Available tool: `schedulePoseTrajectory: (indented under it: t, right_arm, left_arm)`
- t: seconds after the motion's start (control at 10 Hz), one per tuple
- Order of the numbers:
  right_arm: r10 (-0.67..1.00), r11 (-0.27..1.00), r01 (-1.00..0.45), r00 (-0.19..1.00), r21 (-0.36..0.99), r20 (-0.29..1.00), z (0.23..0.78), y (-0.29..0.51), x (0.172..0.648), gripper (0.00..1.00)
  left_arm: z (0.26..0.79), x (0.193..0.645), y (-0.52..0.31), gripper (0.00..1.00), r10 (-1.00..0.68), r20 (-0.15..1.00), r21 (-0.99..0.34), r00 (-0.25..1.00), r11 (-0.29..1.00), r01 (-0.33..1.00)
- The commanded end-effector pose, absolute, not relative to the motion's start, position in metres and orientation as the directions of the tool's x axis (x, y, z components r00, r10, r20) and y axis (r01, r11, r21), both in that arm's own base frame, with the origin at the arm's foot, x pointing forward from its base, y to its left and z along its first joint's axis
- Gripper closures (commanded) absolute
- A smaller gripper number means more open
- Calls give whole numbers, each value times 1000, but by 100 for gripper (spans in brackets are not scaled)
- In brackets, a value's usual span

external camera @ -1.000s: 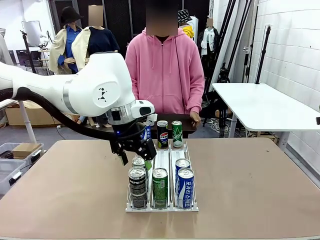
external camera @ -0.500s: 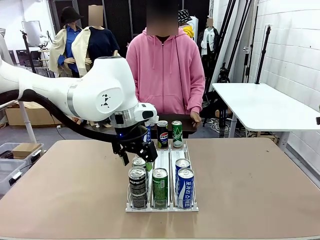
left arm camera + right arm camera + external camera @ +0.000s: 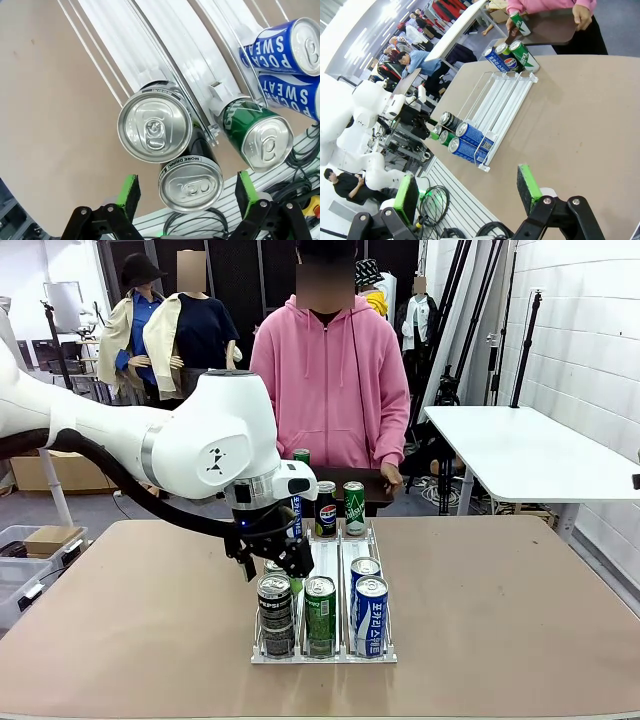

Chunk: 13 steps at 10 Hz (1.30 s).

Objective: Retrieve and hand over the desired beverage to the person.
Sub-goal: Pick up another can of the same type that the person held from the Automatic Can Dispenser.

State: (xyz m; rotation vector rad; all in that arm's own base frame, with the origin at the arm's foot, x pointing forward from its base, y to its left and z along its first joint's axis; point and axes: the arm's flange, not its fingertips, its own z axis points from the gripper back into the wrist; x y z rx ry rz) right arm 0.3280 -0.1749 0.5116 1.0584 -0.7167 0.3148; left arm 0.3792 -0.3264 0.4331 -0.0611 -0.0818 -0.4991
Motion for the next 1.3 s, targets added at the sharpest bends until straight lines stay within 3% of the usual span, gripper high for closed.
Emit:
schedulePoseTrajectory:
  t: [0.0,1.2]
  right_arm:
    - [-114,456,-571,723,682,682,513,-175,330,0]
    - [-114,456,-571,723,682,682,513,-175,330,0]
  left_arm:
    - [424,378,-331,0,-458,104,3,883,888,460]
    - [398,382,-339,0,-443,51,25,895,897,442]
